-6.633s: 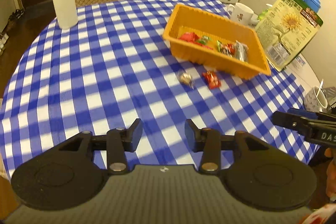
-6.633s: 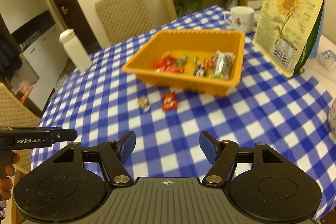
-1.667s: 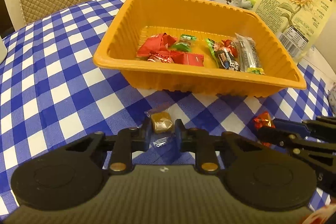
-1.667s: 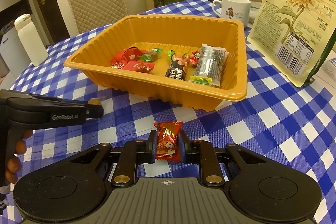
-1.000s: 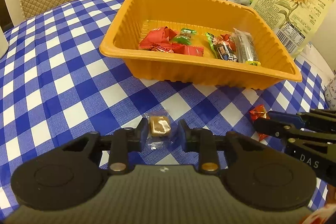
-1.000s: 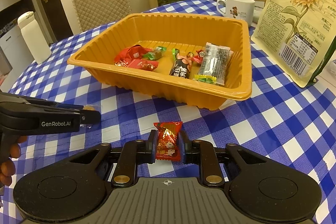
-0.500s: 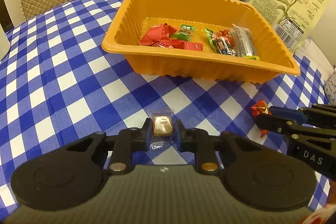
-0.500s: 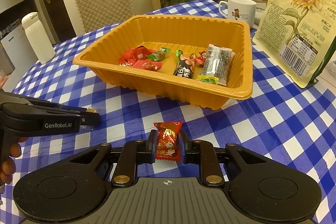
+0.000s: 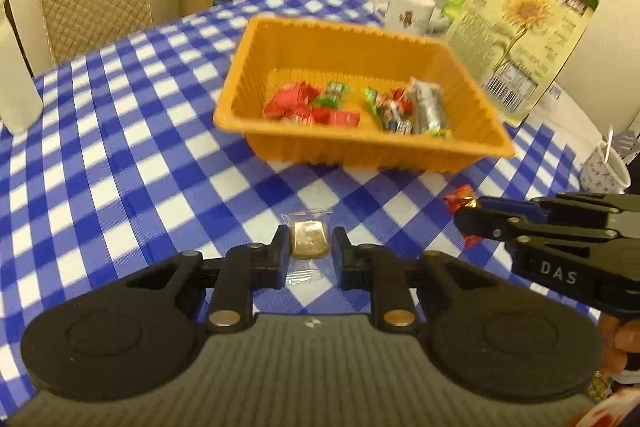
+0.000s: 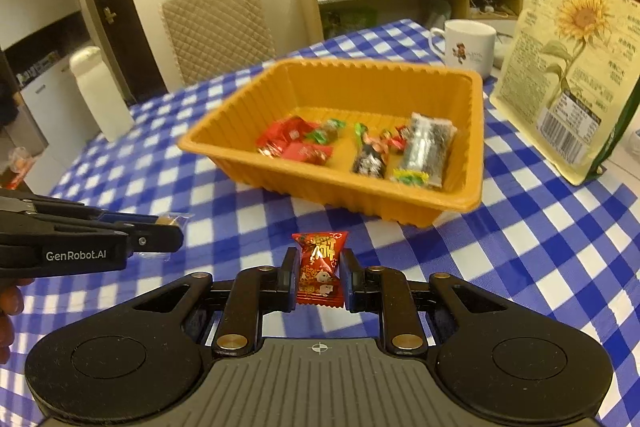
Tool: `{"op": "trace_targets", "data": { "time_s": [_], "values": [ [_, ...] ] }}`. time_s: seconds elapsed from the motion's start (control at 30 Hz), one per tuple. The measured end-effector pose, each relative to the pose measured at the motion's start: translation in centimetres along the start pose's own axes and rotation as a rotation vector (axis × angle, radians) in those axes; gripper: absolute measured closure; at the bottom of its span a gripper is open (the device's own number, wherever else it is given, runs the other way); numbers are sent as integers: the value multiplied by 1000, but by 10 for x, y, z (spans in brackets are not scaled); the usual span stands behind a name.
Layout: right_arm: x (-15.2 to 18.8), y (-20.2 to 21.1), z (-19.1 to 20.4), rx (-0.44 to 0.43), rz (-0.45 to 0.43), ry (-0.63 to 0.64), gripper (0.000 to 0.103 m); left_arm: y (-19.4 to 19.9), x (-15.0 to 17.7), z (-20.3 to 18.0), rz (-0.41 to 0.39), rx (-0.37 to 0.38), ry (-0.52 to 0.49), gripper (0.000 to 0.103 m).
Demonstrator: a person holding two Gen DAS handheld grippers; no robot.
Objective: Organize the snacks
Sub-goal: 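Carry both candies over the orange tray and open both tools to drop them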
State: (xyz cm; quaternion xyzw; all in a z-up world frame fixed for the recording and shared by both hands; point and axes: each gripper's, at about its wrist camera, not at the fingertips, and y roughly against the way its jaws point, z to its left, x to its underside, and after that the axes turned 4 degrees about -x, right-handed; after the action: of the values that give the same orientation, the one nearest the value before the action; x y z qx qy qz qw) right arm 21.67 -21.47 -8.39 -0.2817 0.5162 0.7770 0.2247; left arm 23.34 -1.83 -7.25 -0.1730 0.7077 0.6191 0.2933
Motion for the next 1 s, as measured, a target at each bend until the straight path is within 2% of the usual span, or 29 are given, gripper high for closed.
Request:
{"op": "trace_targets", "data": {
  "time_s": [0.2,0.47,0.67,1.0],
  "values": [
    [-24,9,3,-37,-55,2,81,12,-29,-7,-76,19,-13,84],
    [-62,-7,-11,-34,-102,-9,81,-6,-72,-21,-131,34,-38,84],
    [-89,-31,-35,-21,-106,-53,81,-37,-105,-22,-129,23,-47,84],
    [-120,-71,-65,-2,-88,-95,81,-89,-141,-20,-95,26,-45,83]
  ]
}}
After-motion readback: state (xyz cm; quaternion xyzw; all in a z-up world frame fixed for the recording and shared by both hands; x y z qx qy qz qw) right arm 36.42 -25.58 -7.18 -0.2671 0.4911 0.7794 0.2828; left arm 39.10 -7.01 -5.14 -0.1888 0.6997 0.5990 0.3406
